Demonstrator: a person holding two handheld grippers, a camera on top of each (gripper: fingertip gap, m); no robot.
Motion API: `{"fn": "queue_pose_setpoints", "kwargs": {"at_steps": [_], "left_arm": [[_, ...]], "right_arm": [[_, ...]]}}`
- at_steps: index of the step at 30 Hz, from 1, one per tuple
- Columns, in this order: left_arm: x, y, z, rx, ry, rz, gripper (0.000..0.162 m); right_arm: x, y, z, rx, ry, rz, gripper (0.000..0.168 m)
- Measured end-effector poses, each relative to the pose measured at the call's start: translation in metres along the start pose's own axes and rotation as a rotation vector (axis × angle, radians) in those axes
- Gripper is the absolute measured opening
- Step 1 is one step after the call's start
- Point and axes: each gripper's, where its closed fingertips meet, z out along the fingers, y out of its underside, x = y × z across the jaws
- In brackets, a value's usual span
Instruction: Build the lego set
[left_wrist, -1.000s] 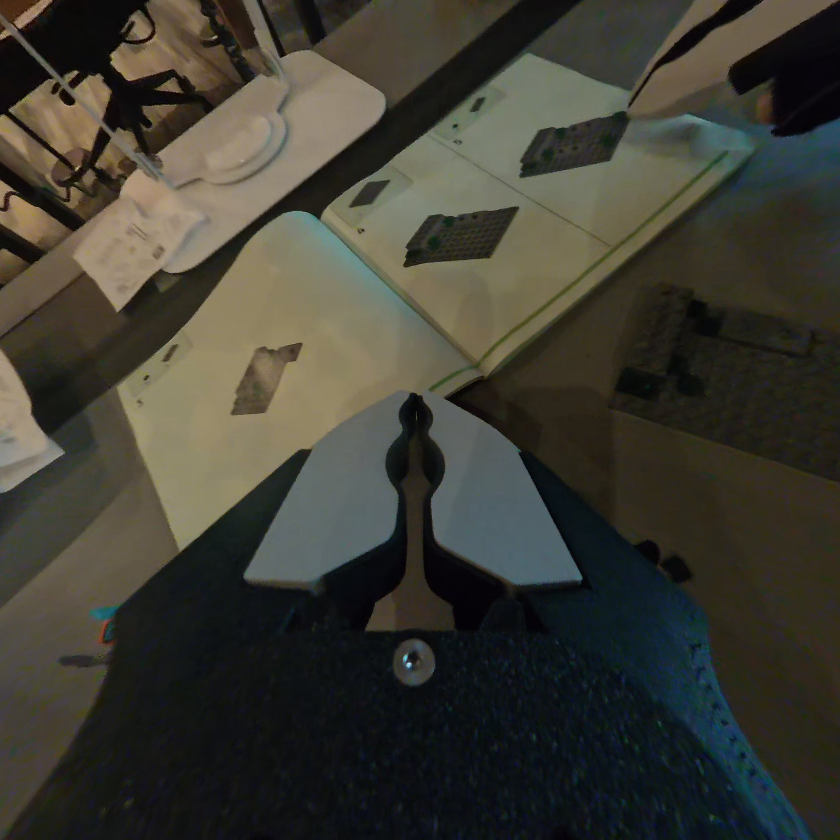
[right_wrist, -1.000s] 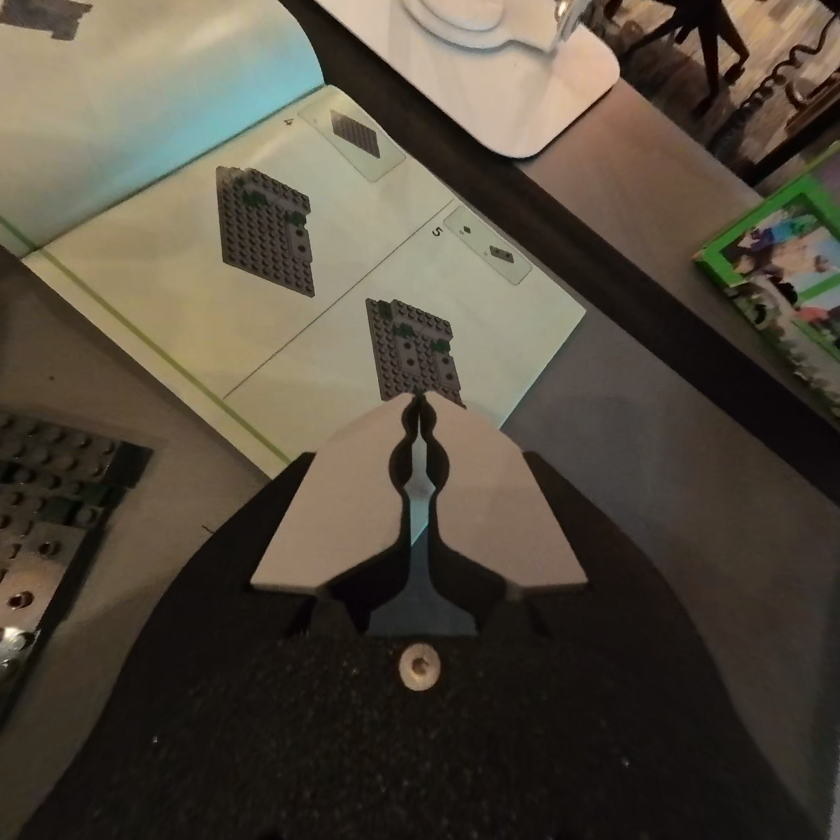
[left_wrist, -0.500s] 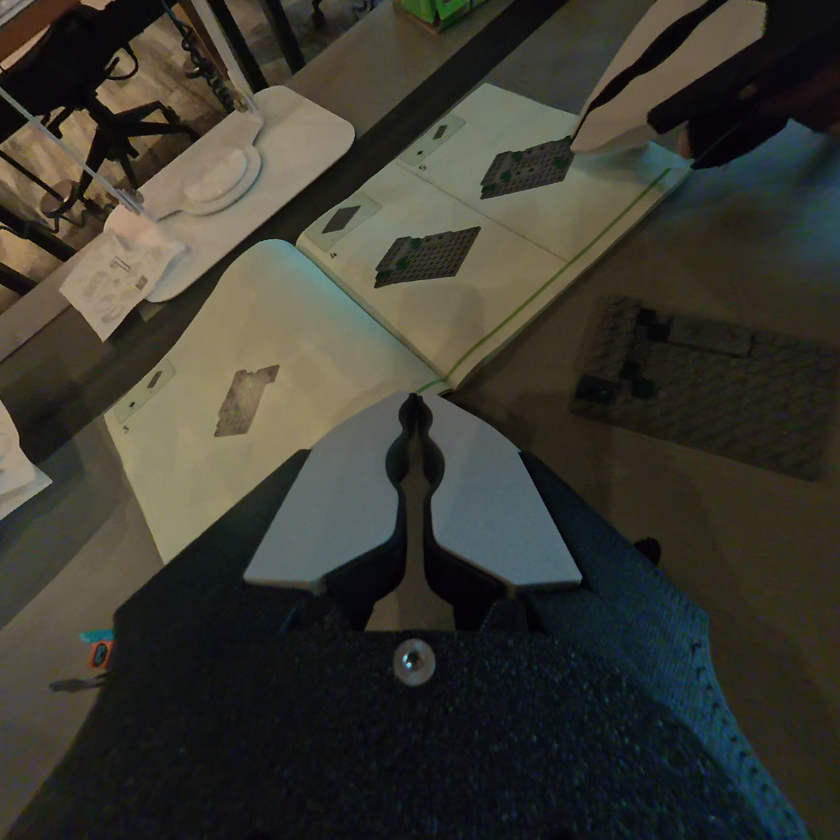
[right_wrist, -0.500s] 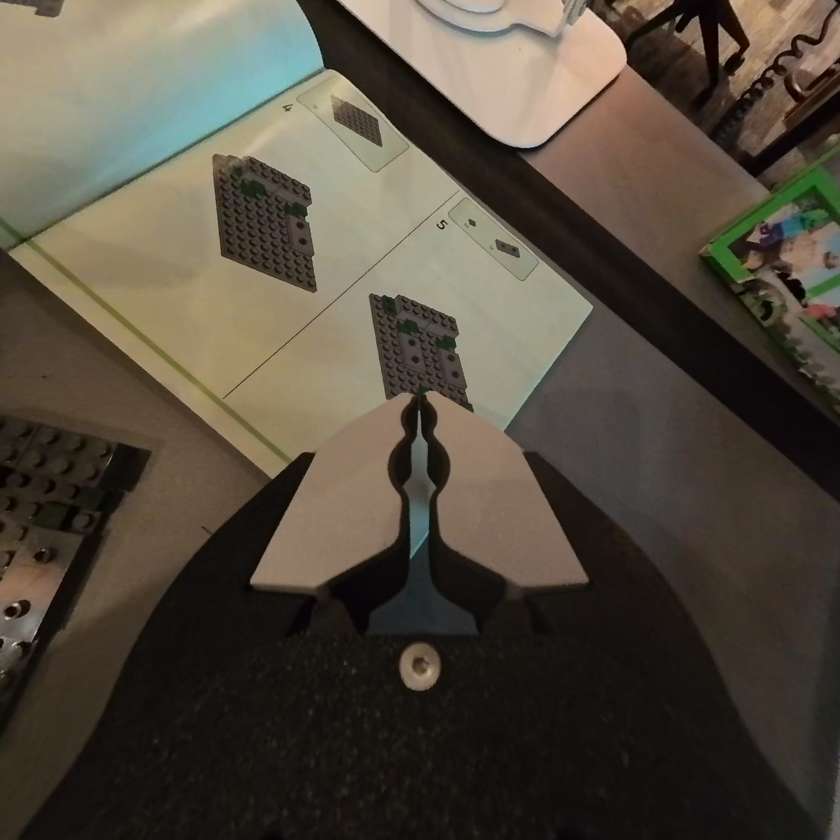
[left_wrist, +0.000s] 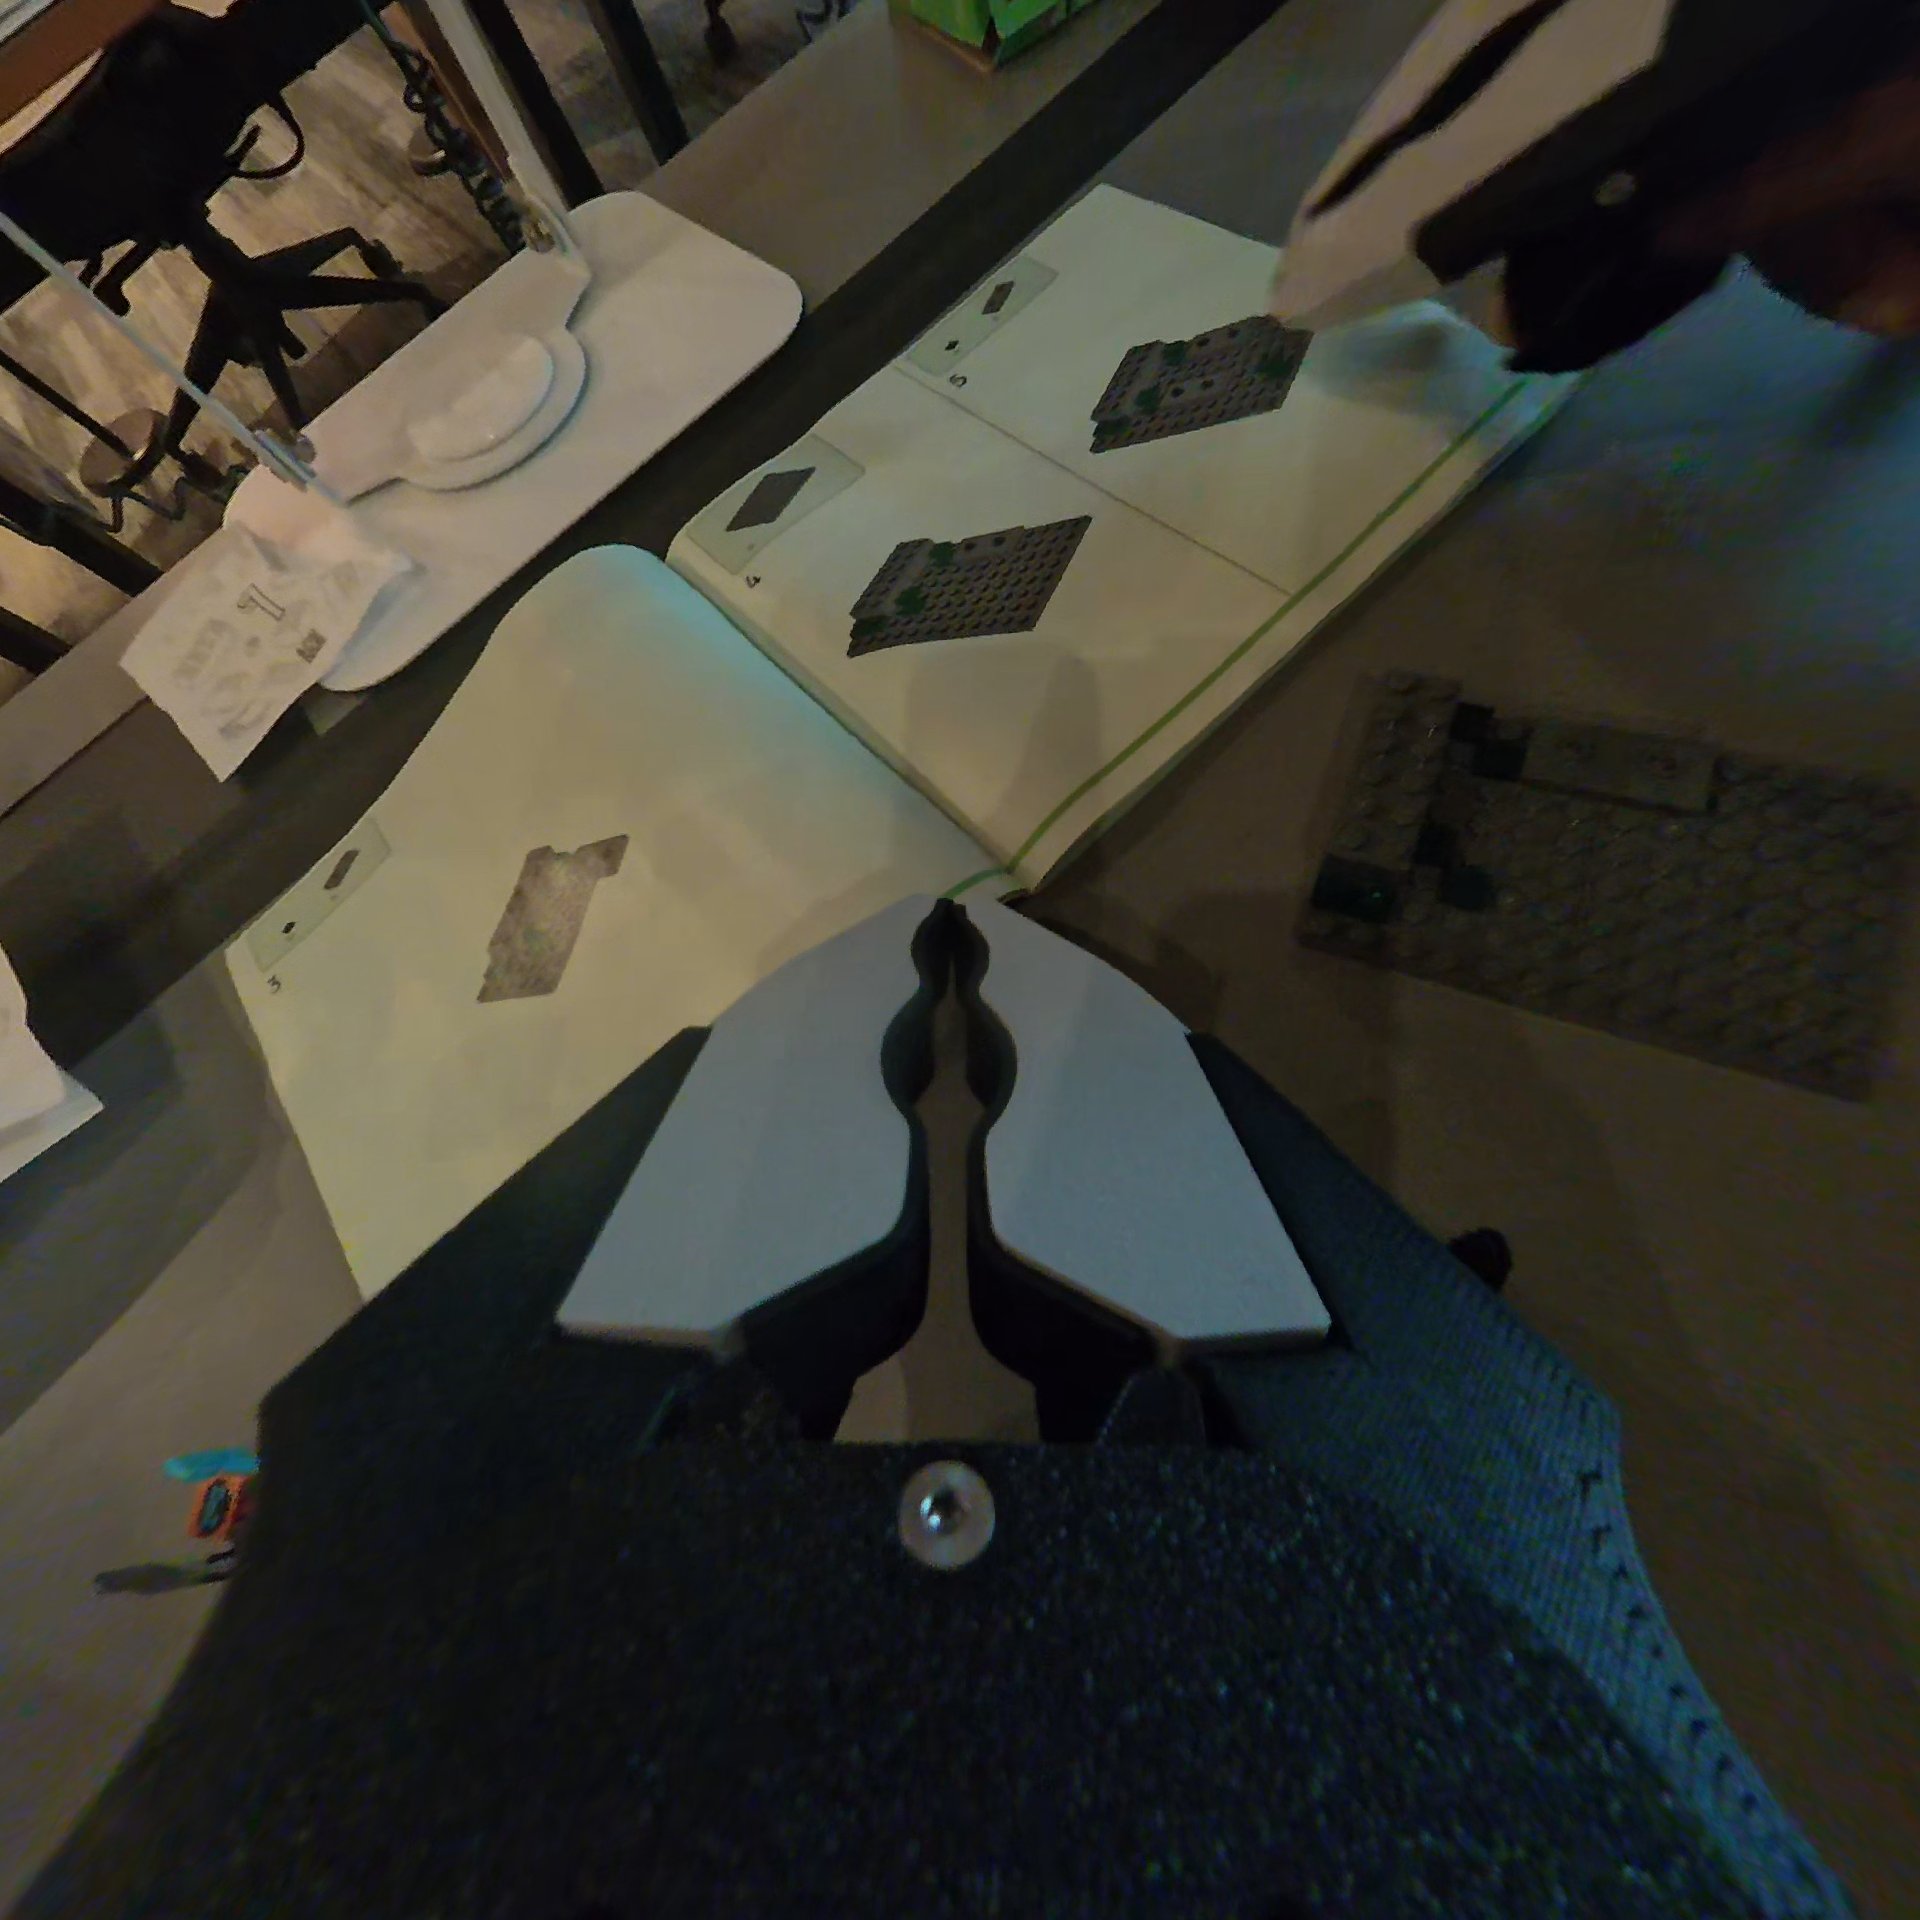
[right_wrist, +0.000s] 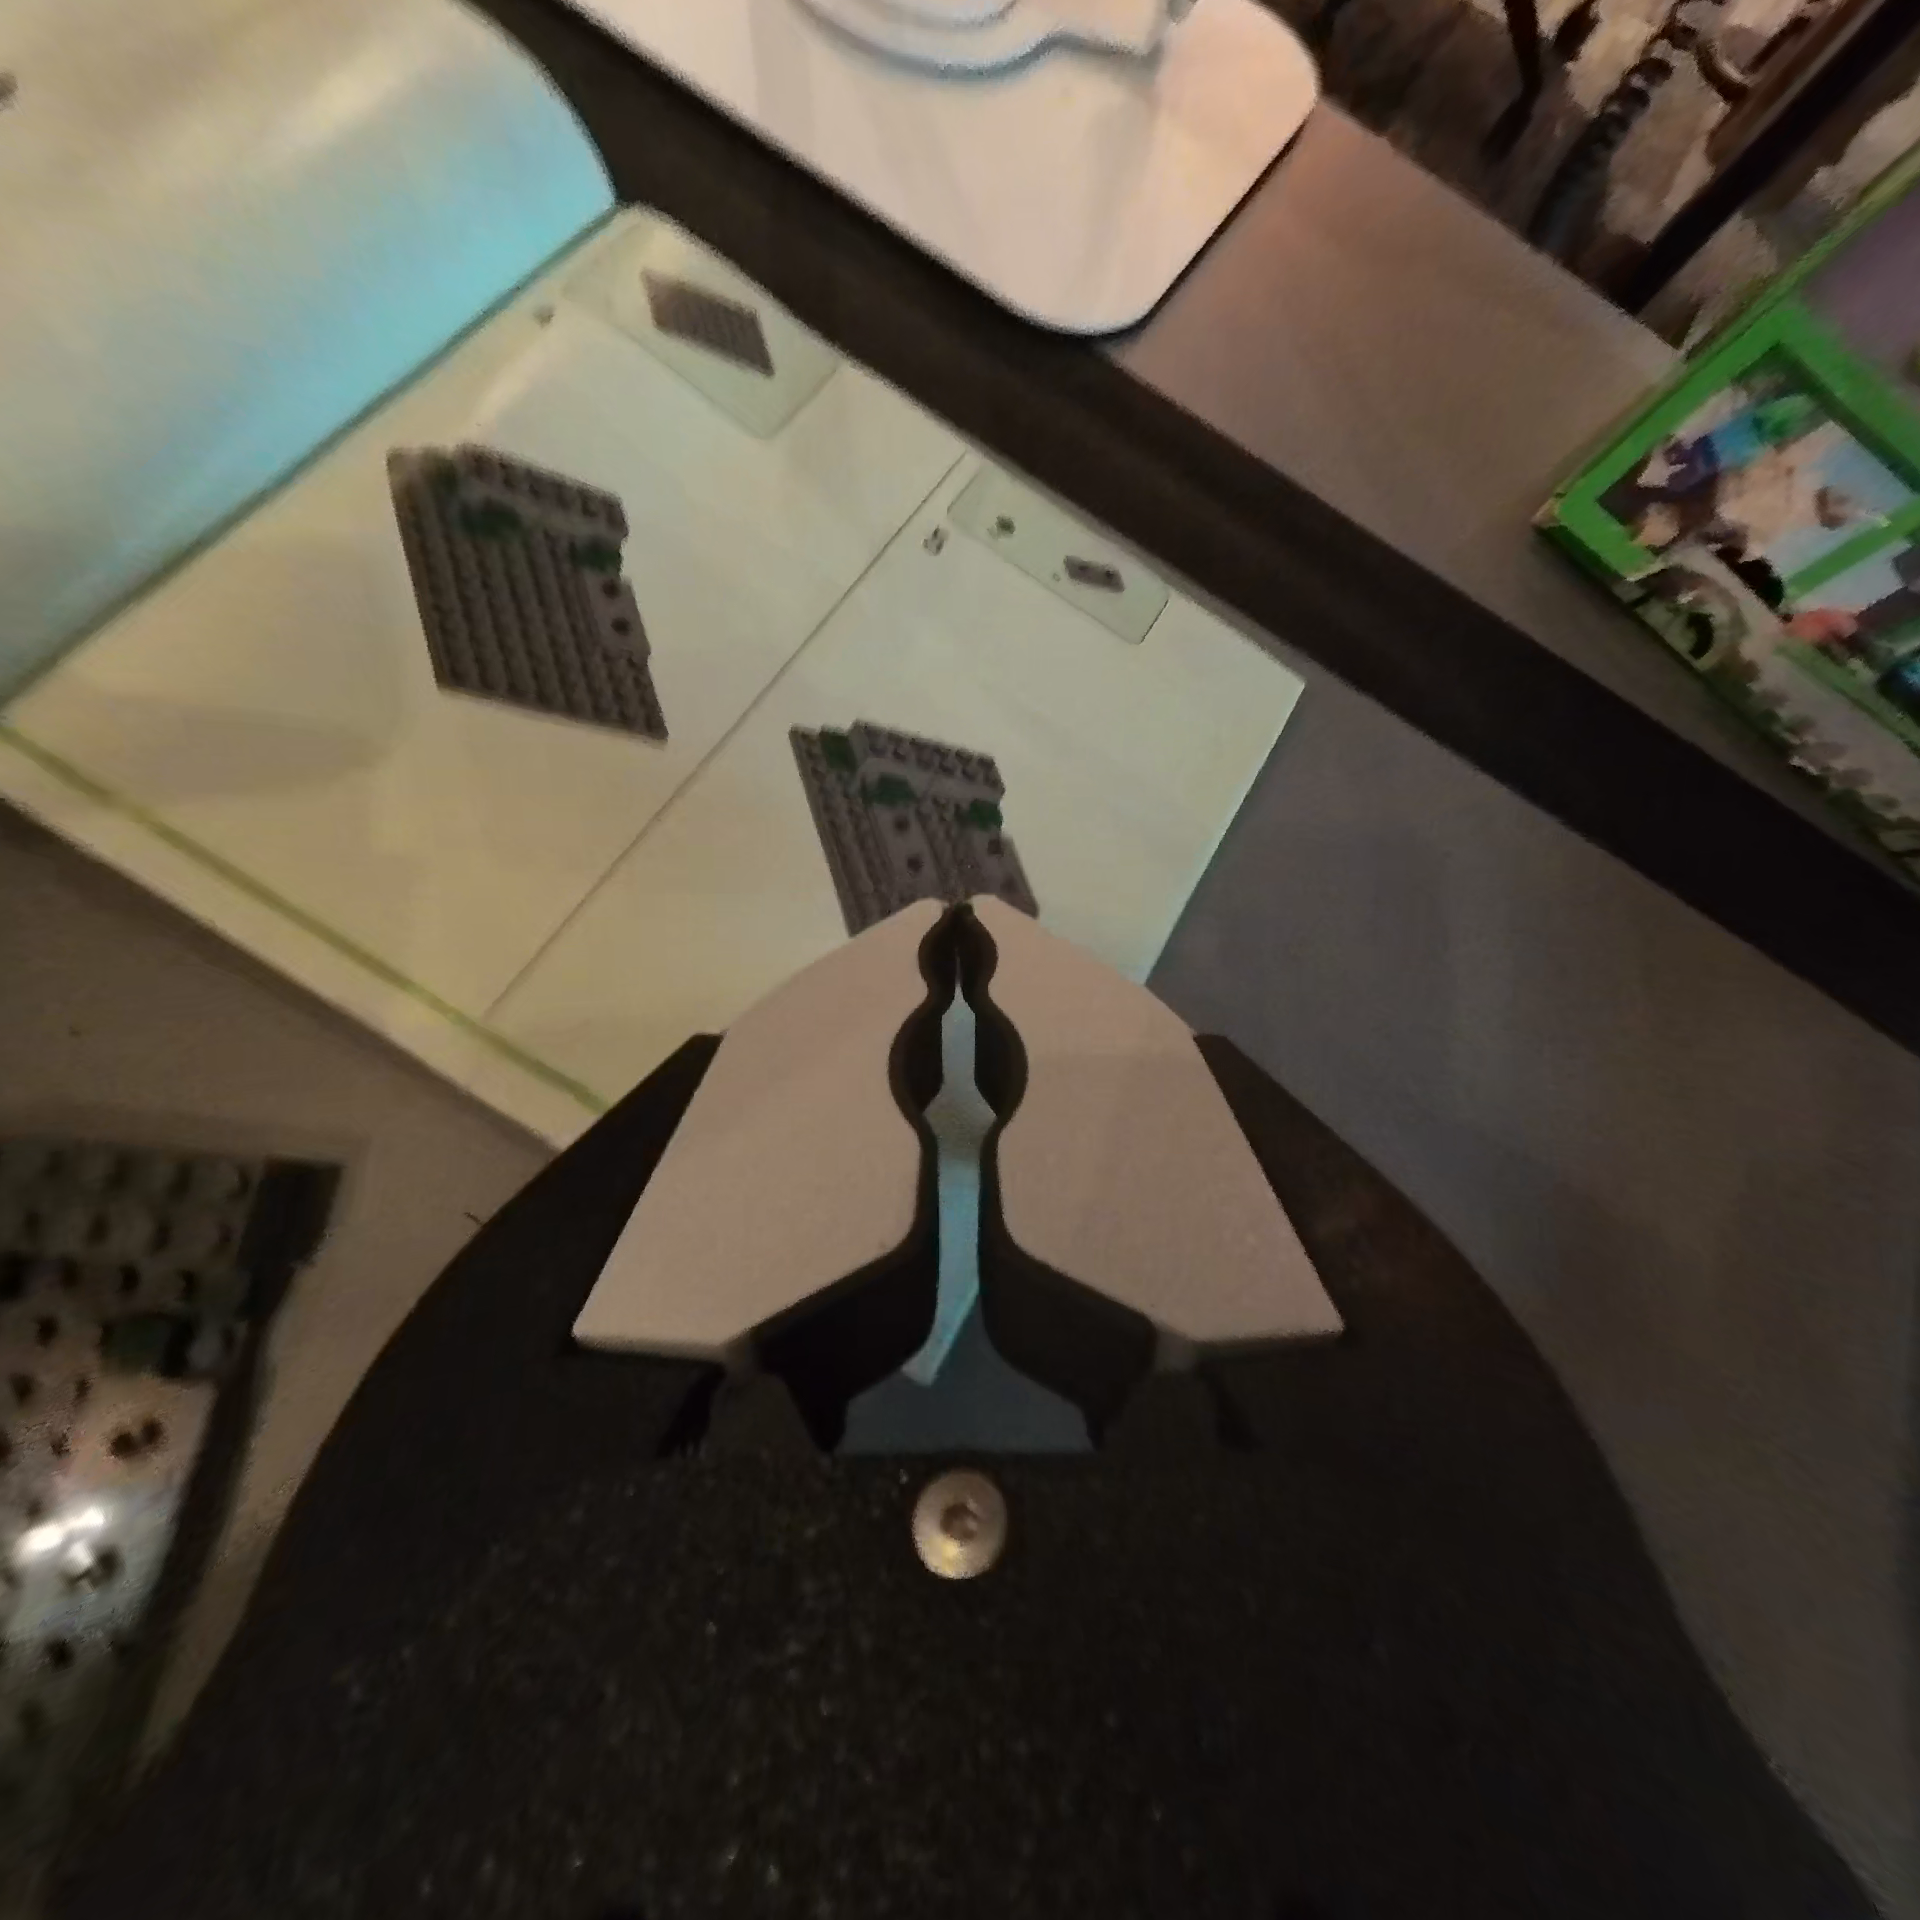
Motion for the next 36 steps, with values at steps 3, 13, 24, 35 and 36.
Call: {"fn": "queue_pose_setpoints", "kwargs": {"at_steps": [3, 13, 24, 35, 36], "left_arm": [[0.003, -0.001, 0.001, 0.000, 0.005, 0.006, 0.000], [0.004, -0.001, 0.000, 0.002, 0.009, 0.007, 0.000], [0.004, 0.001, 0.001, -0.007, 0.008, 0.010, 0.000], [0.004, 0.002, 0.002, -0.009, 0.010, 0.008, 0.000], [0.004, 0.002, 0.002, -0.009, 0.009, 0.008, 0.000]], "right_arm": [[0.003, -0.016, 0.005, -0.001, 0.017, 0.050, 0.000], [-0.001, -0.026, 0.038, -0.072, 0.030, 0.224, 0.000], [0.004, -0.021, 0.038, -0.075, 0.042, 0.257, 0.000], [0.004, -0.022, 0.038, -0.070, 0.039, 0.243, 0.000], [0.004, -0.022, 0.038, -0.069, 0.039, 0.241, 0.000]]}}
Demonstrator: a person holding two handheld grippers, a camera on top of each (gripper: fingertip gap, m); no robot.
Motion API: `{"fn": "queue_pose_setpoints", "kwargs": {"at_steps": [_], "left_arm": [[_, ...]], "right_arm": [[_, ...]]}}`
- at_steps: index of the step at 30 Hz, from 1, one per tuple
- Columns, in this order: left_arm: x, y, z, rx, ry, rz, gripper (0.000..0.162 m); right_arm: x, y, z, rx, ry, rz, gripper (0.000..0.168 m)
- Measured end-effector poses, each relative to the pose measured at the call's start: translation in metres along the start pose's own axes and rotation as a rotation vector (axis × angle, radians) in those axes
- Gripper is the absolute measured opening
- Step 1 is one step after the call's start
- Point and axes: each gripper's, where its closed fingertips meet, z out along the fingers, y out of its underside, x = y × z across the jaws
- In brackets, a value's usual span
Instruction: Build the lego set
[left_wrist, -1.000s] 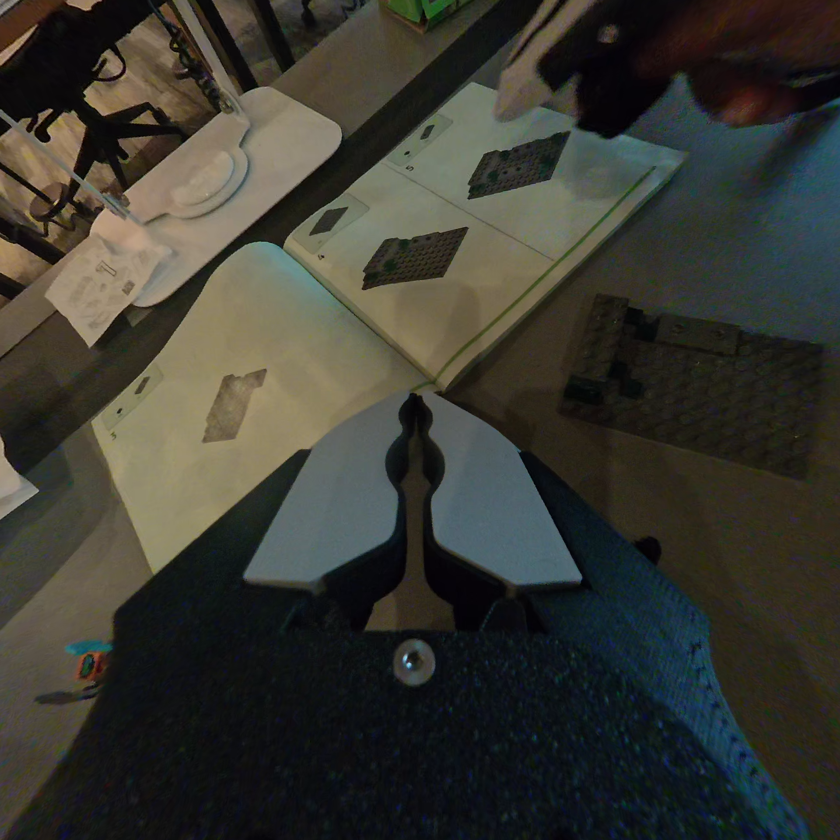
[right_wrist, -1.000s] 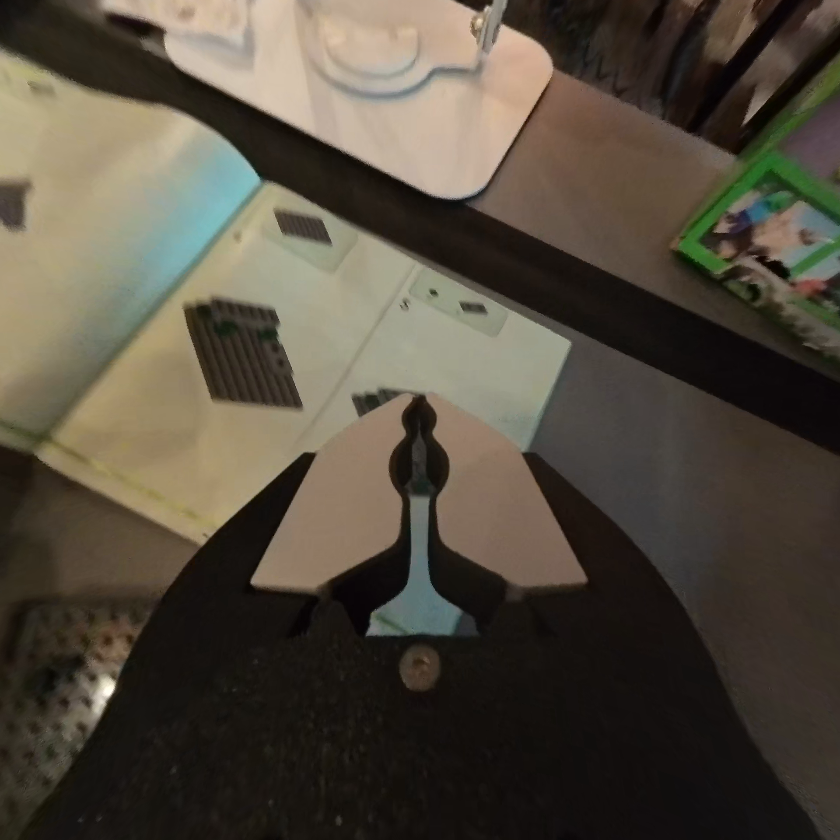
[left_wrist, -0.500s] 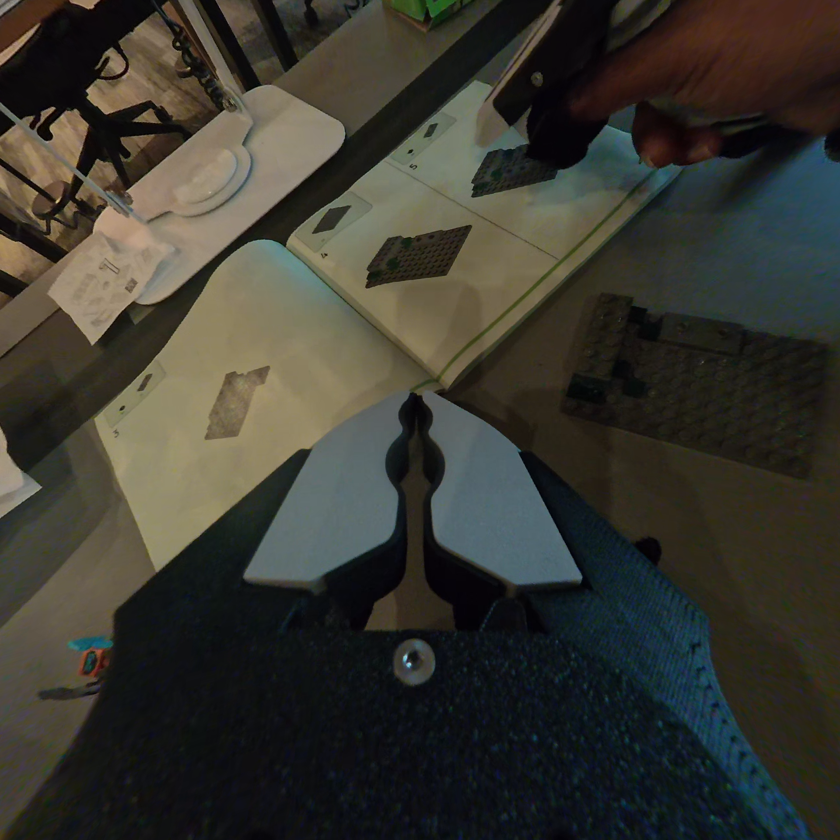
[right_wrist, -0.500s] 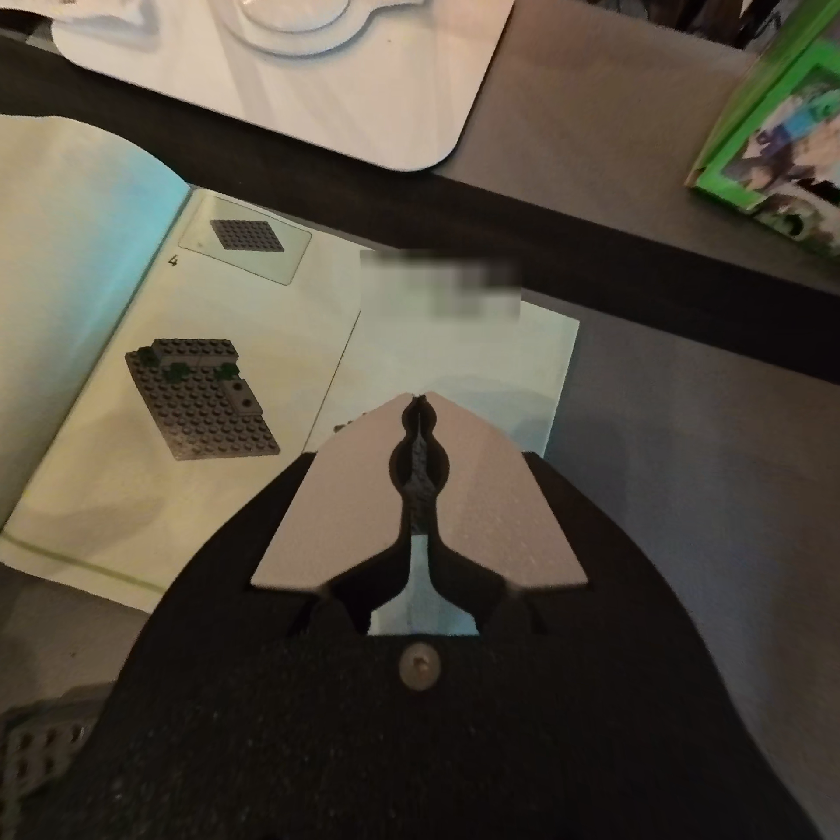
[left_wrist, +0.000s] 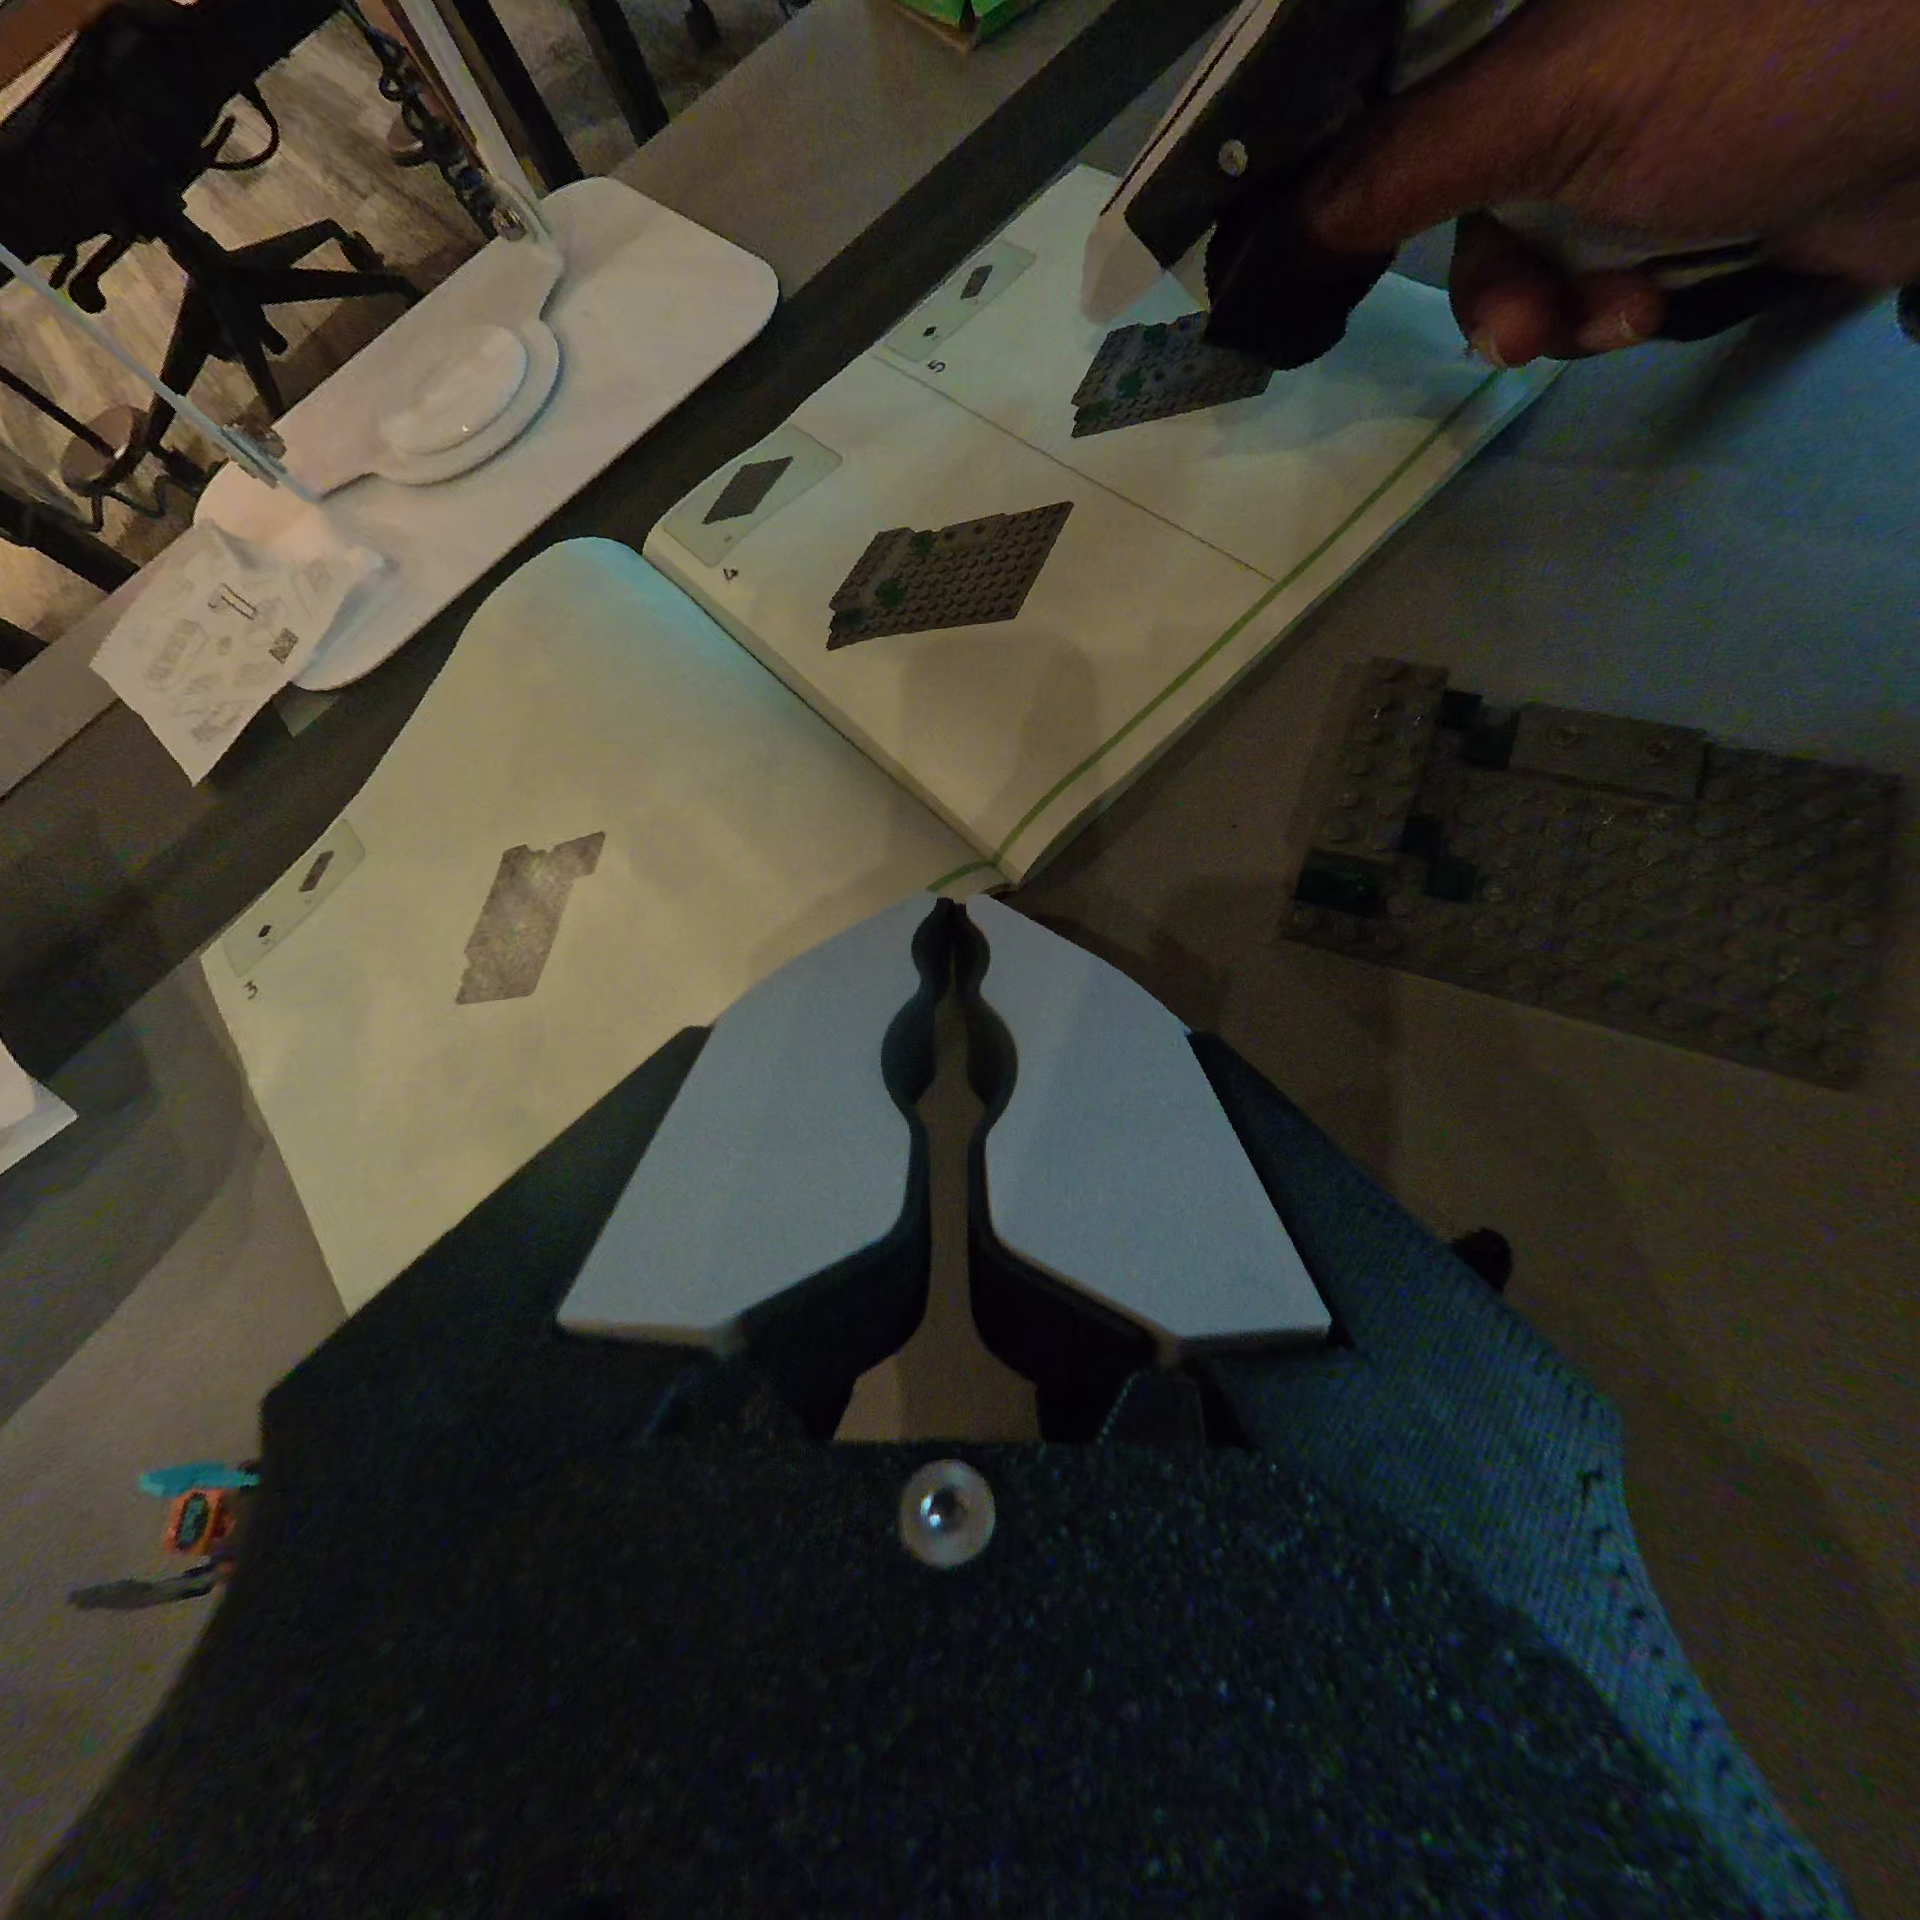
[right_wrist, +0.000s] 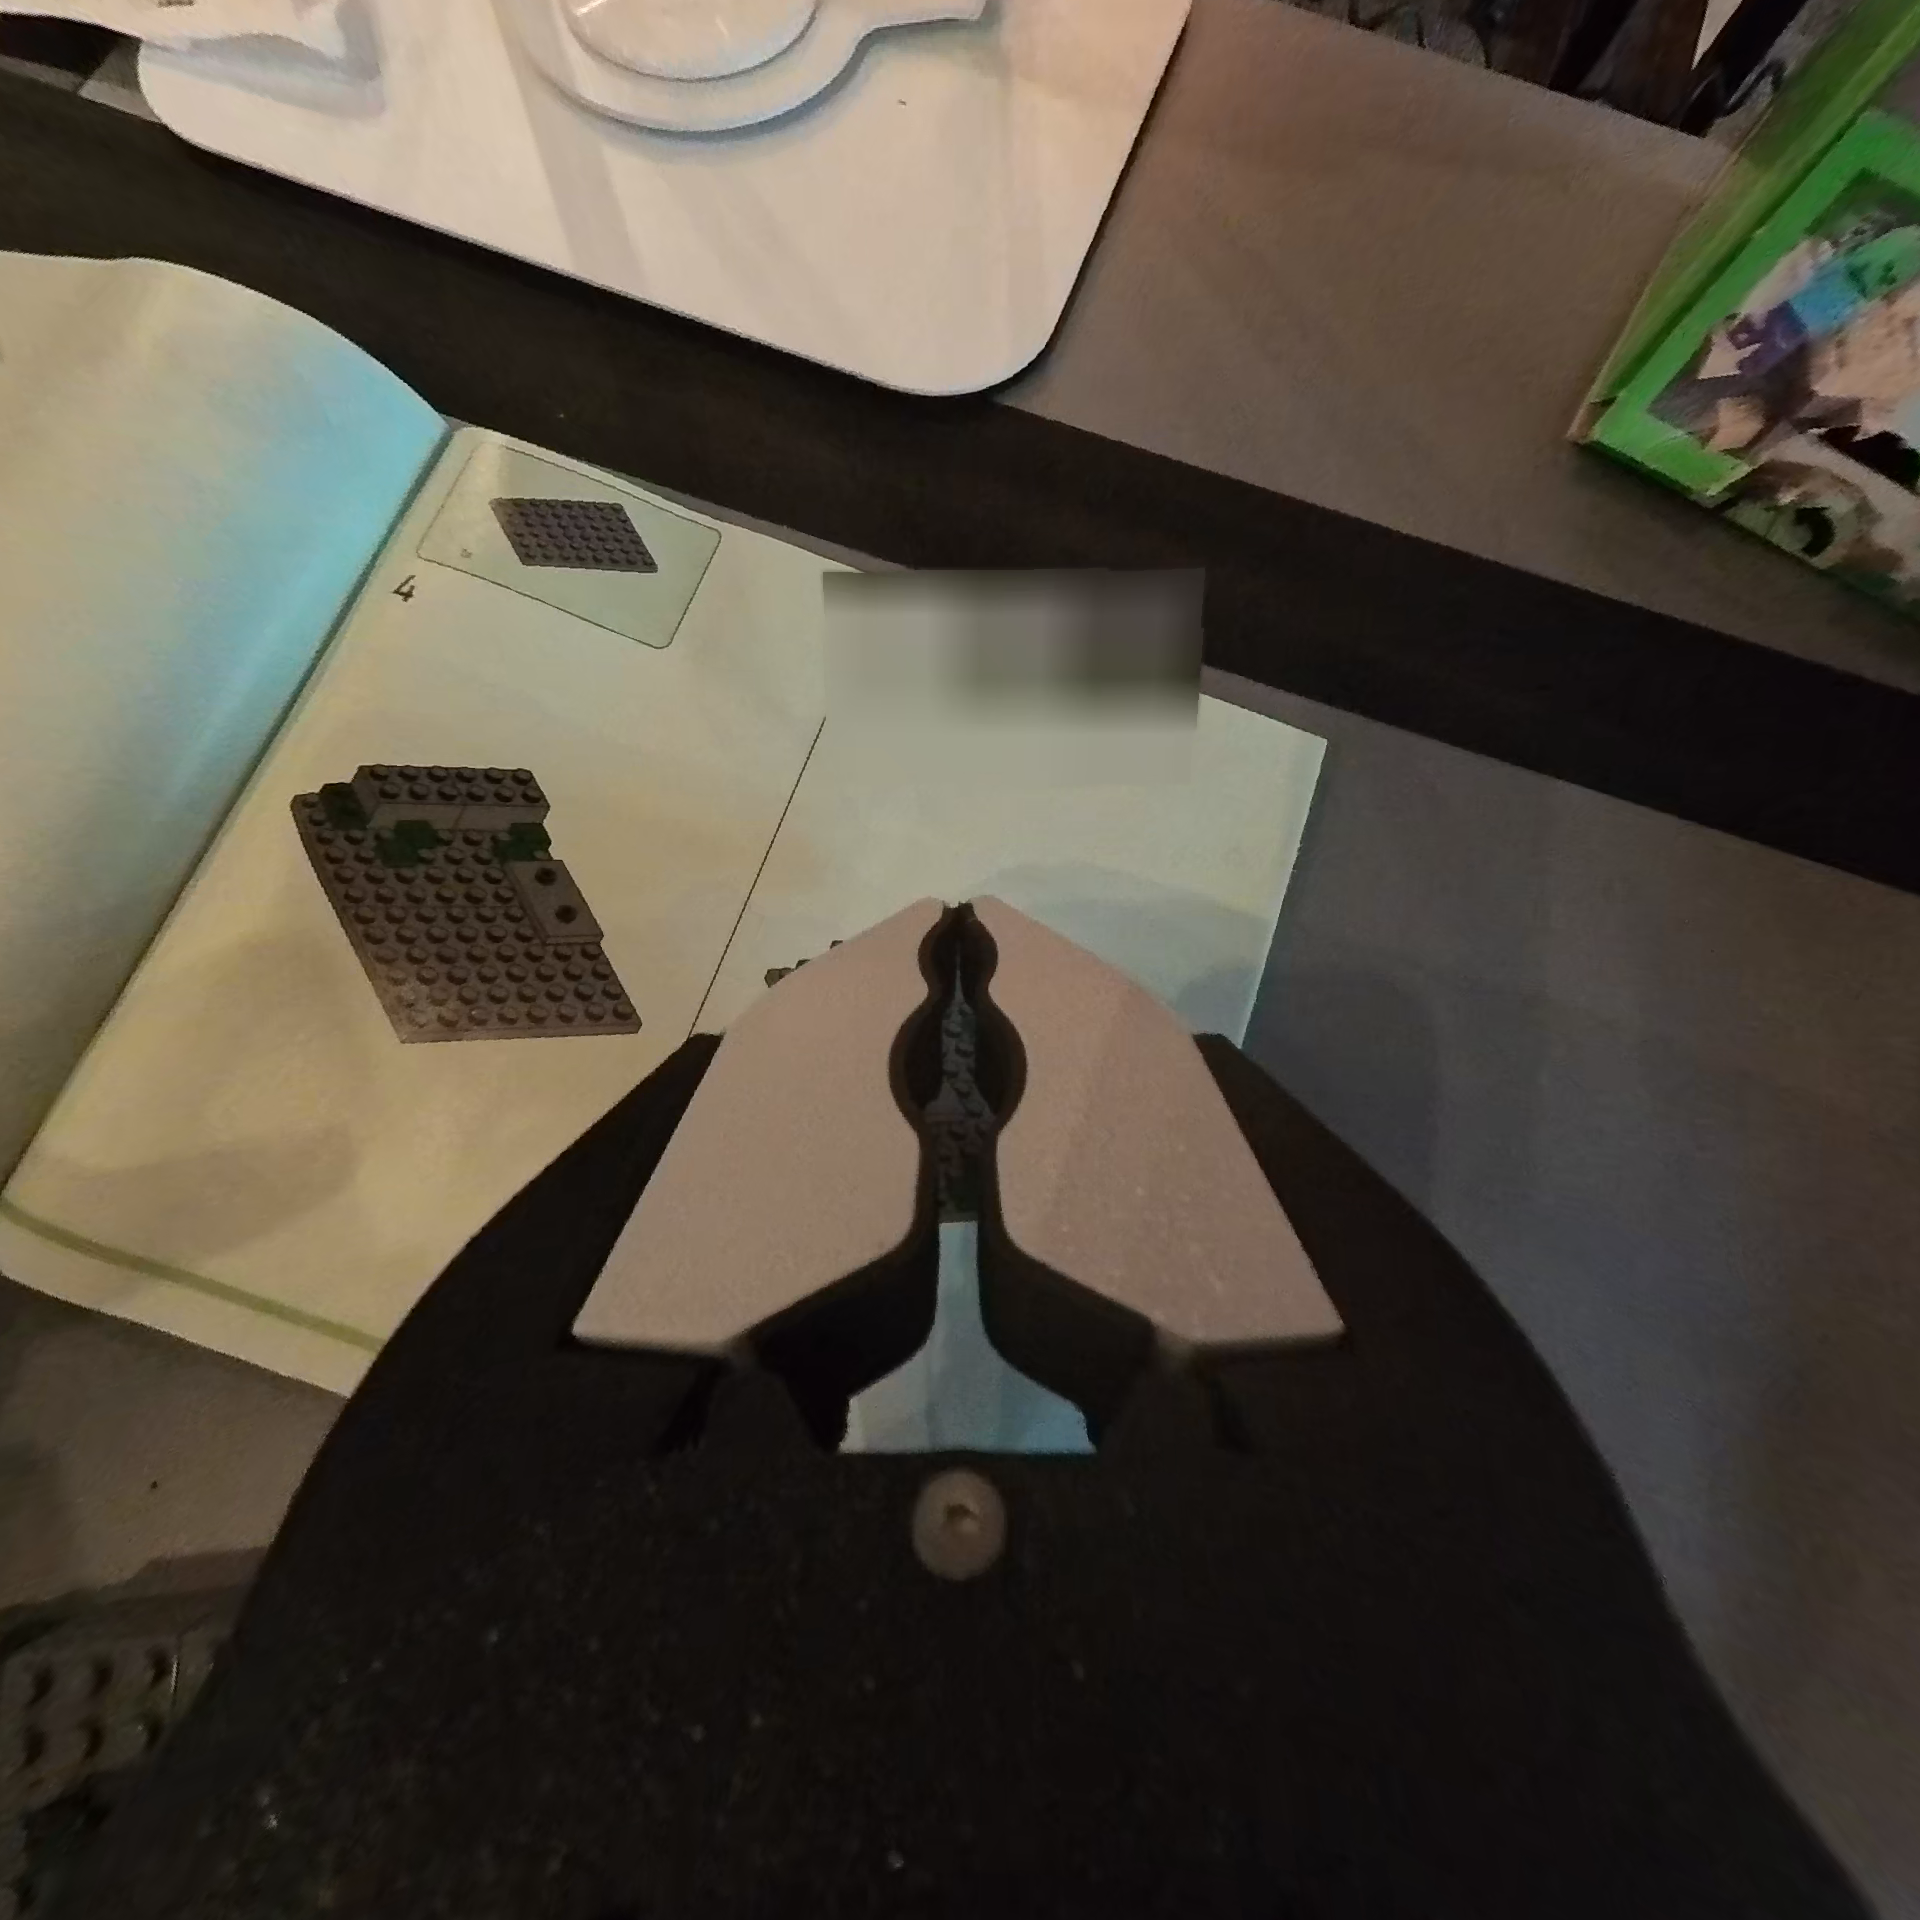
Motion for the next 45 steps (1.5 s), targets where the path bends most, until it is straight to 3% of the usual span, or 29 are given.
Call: {"fn": "queue_pose_setpoints", "kwargs": {"at_steps": [21, 32, 45], "left_arm": [[-0.011, -0.001, -0.005, 0.011, -0.023, -0.014, 0.000], [-0.008, 0.000, -0.004, 0.001, -0.022, 0.008, 0.000], [-0.008, 0.003, -0.003, -0.007, -0.011, 0.002, 0.000]], "right_arm": [[-0.004, -0.011, -0.004, 0.059, -0.024, -0.061, 0.000], [-0.004, -0.028, 0.038, 0.004, -0.022, -0.252, 0.000], [-0.007, -0.028, 0.039, 0.003, -0.050, -0.237, 0.000]]}}
